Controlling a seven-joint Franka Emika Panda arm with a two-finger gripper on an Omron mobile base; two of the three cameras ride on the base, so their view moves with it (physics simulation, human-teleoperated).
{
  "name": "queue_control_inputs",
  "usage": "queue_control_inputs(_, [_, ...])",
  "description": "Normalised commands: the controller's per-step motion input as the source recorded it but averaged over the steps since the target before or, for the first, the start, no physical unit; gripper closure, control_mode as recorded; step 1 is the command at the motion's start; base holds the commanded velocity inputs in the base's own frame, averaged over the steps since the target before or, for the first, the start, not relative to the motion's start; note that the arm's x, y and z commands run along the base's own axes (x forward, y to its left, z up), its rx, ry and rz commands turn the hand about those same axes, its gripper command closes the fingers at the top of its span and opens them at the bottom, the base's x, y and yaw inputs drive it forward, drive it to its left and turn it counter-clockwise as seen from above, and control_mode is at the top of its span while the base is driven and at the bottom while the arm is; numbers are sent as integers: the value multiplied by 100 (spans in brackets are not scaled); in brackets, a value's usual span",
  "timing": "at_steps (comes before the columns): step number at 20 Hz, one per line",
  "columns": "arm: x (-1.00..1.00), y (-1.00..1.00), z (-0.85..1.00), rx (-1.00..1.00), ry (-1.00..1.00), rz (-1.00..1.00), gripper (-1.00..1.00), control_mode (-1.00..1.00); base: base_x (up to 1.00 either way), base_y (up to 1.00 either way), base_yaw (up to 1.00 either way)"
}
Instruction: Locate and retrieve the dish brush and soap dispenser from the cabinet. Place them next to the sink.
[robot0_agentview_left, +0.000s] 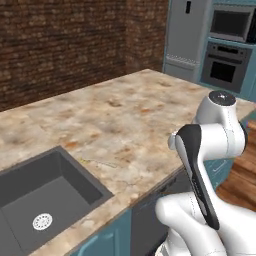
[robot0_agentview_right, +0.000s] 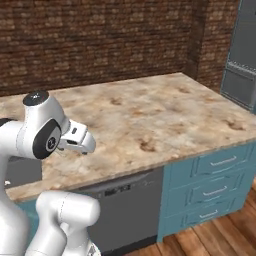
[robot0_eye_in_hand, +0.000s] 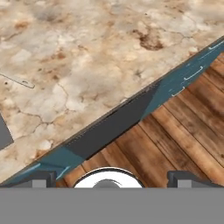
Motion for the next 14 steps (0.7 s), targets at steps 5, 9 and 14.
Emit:
queue_control_inputs(5, [0,0,0,0,0,0,-100,100,0,0,-50])
queue_control_inputs(9, [0,0,0,0,0,0,-100,100,0,0,-50])
queue_control_inputs(14, [0,0,0,0,0,0,-100,100,0,0,-50])
